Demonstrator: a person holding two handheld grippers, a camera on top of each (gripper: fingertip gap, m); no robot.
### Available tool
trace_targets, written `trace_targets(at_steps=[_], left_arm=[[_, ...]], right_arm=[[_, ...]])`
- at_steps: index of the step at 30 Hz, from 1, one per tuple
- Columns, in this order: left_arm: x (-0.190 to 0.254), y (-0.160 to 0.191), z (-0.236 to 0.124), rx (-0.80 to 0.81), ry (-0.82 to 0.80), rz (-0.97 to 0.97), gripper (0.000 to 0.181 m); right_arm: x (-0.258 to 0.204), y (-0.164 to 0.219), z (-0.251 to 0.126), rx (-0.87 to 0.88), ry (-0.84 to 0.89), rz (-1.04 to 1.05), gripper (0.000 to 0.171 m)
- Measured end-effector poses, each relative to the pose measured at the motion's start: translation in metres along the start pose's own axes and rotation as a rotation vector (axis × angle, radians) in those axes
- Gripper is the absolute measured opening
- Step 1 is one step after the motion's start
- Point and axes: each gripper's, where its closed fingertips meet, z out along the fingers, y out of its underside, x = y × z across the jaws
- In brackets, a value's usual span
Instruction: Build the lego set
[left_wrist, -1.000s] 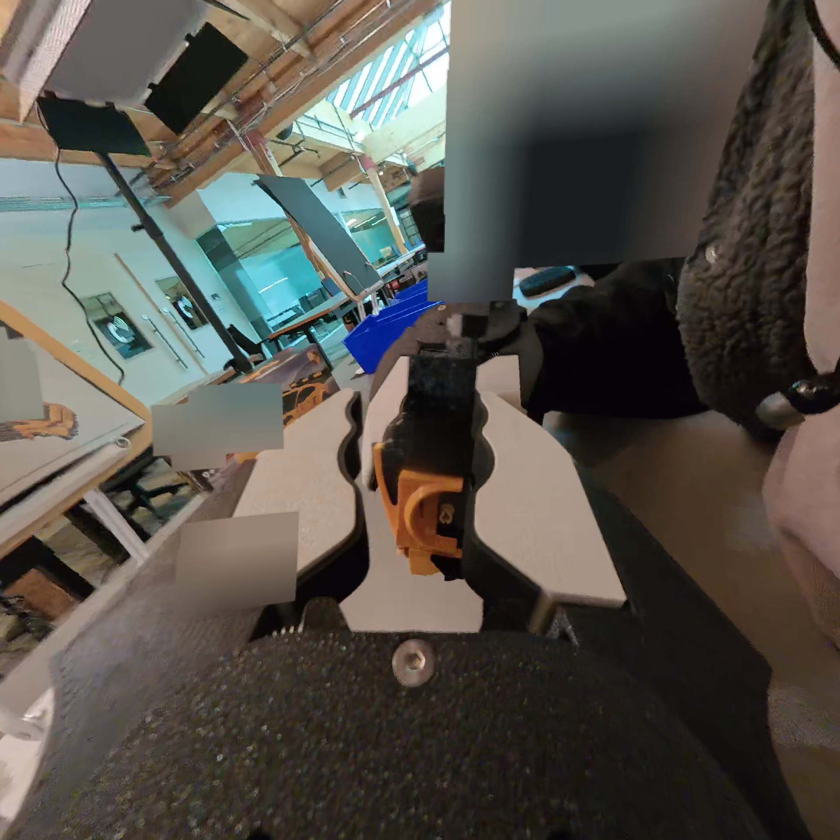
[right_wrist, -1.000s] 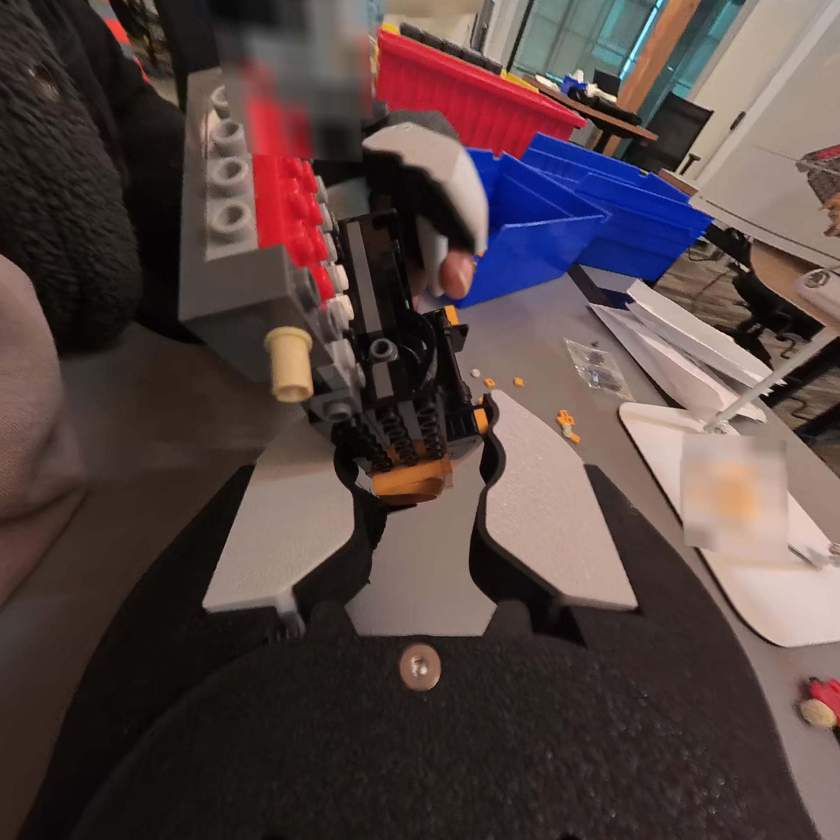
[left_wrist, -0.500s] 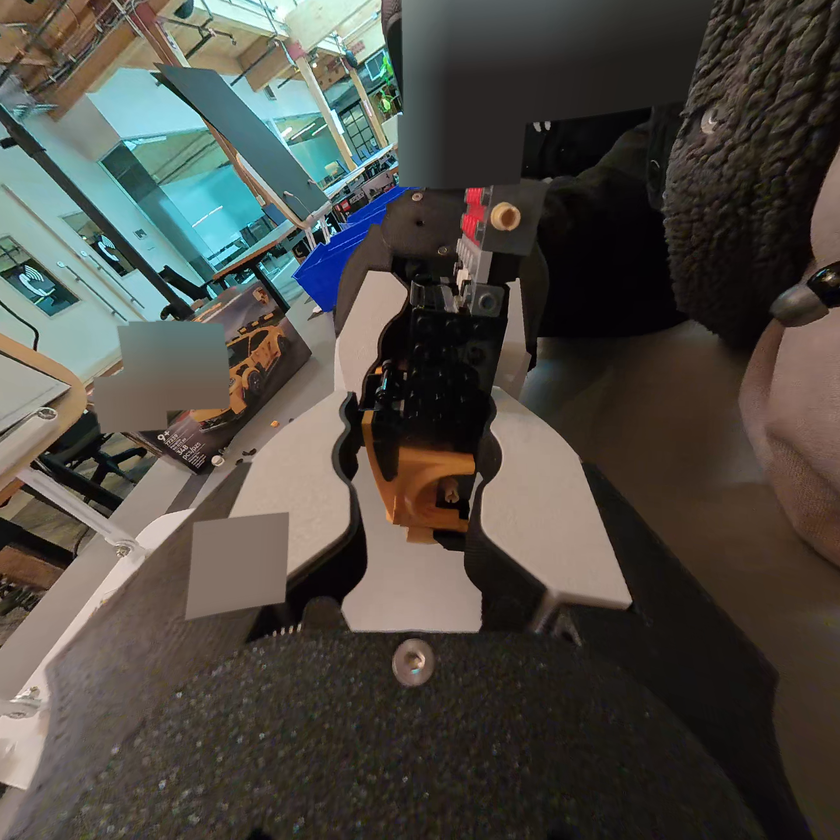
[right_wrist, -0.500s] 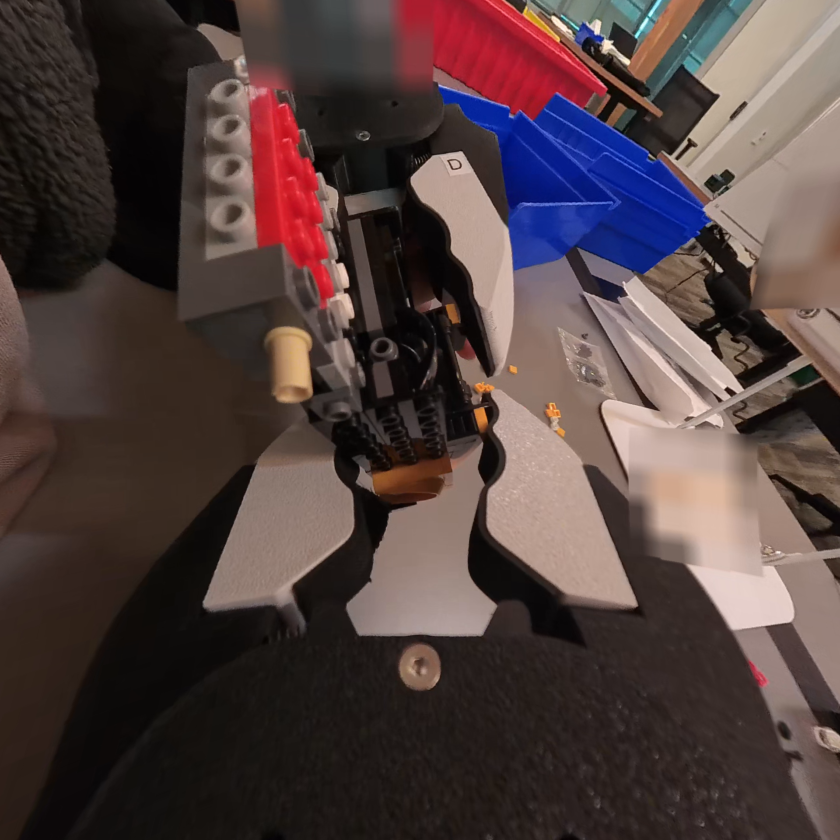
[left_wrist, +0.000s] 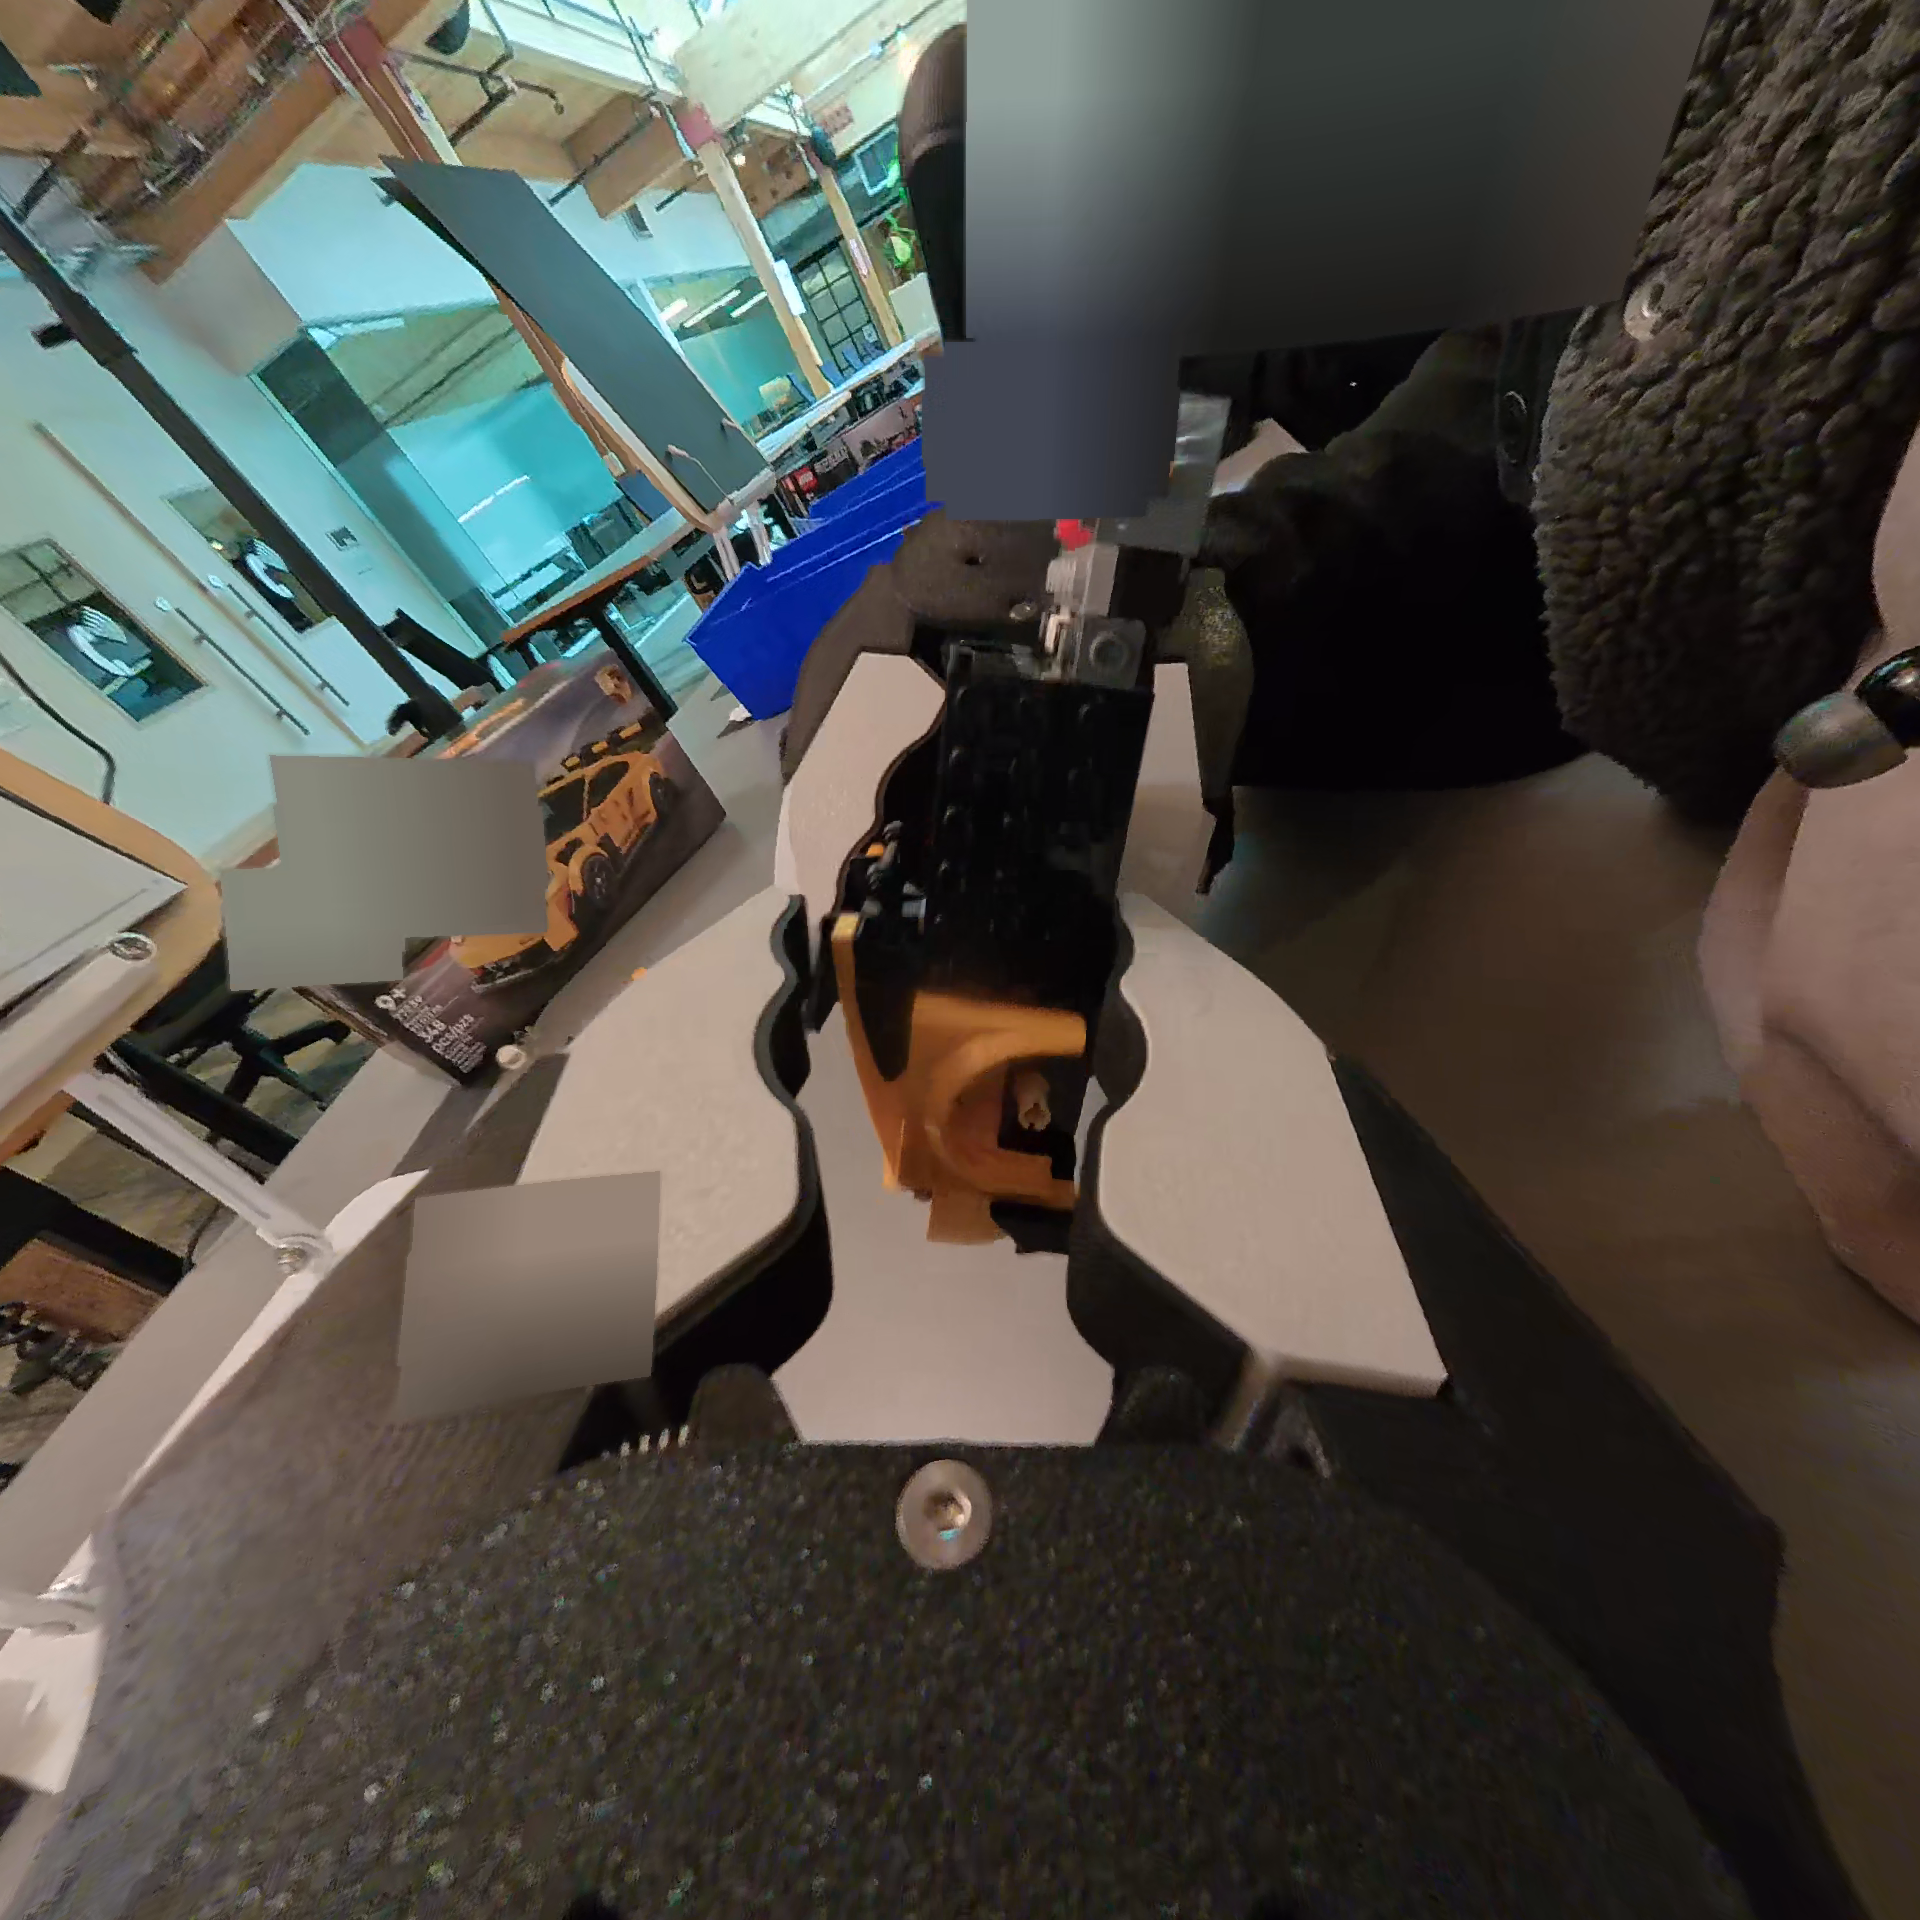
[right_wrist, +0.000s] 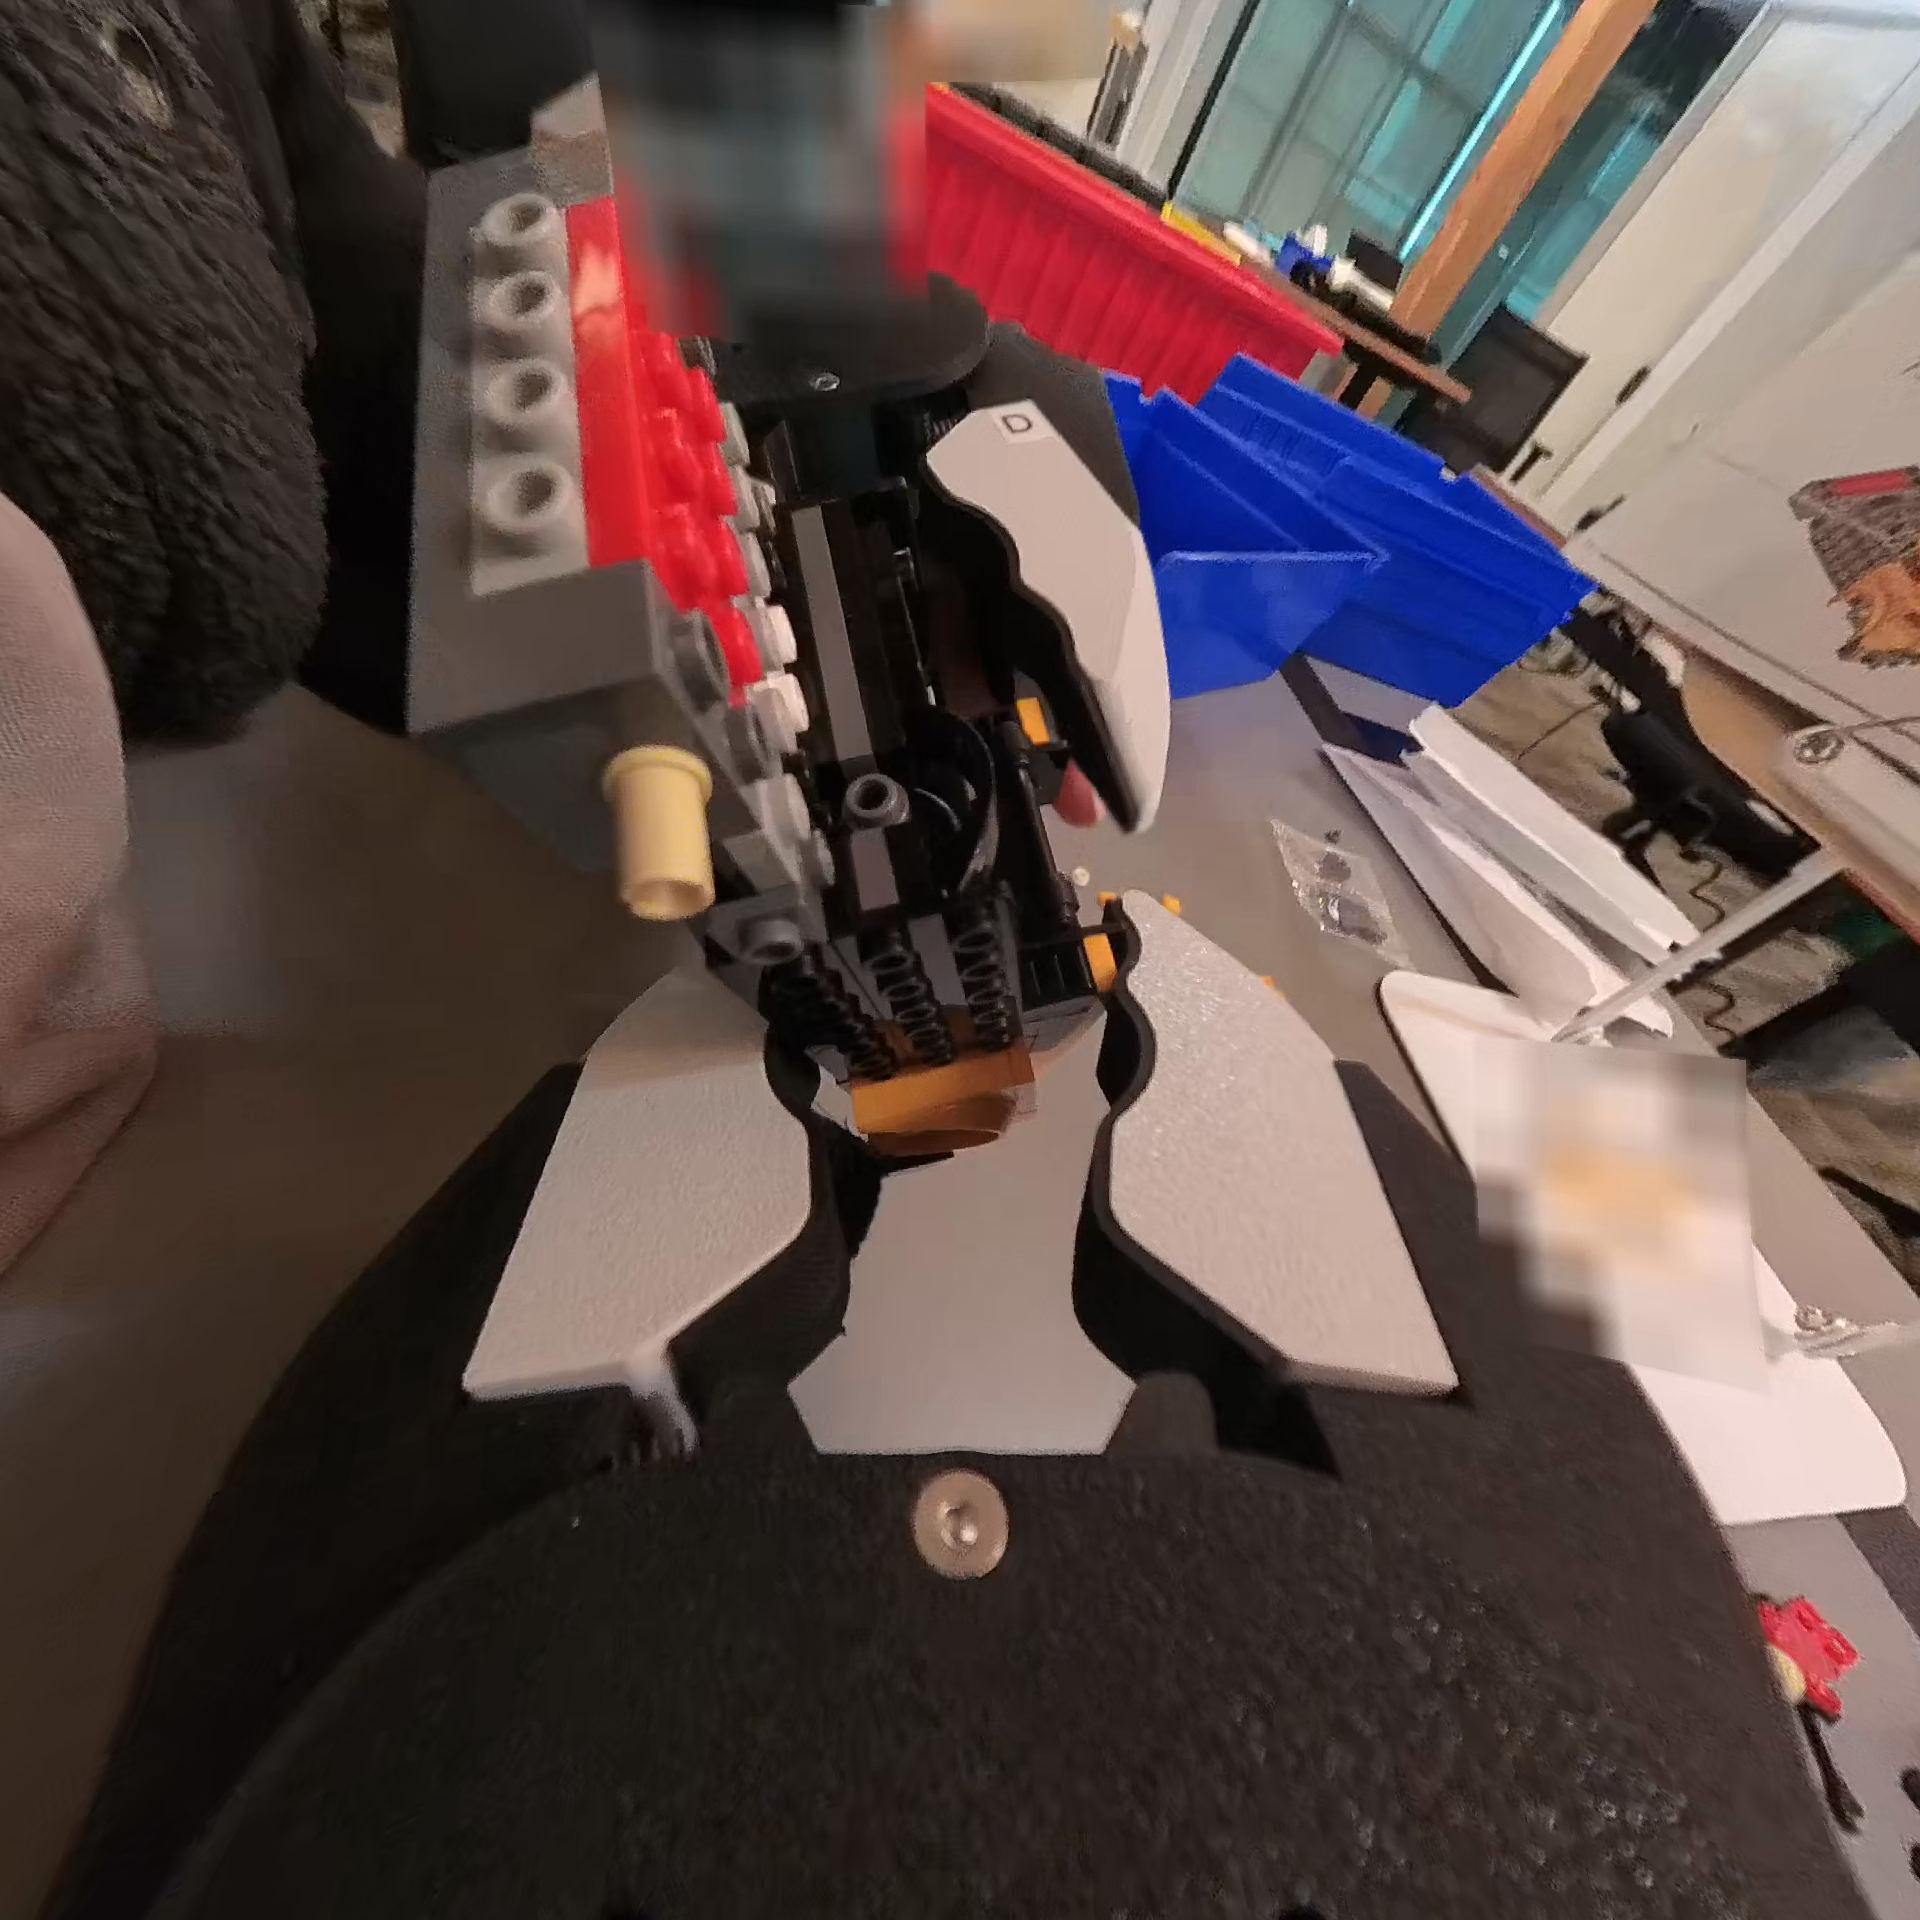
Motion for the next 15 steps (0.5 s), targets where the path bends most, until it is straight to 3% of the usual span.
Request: trace_targets(at_steps=[2,4,15], left_arm=[[-0.004,0.001,-0.004,-0.003,-0.009,0.001,0.055],[-0.002,-0.001,-0.006,0.01,0.016,-0.016,0.045],[0.001,-0.004,-0.009,-0.022,0.029,-0.05,0.045]], right_arm=[[0.002,-0.005,-0.005,0.053,-0.006,0.018,0.053],[0.003,-0.008,-0.007,0.078,-0.011,0.023,0.053],[0.0,-0.015,-0.007,0.117,-0.021,0.04,0.053]])
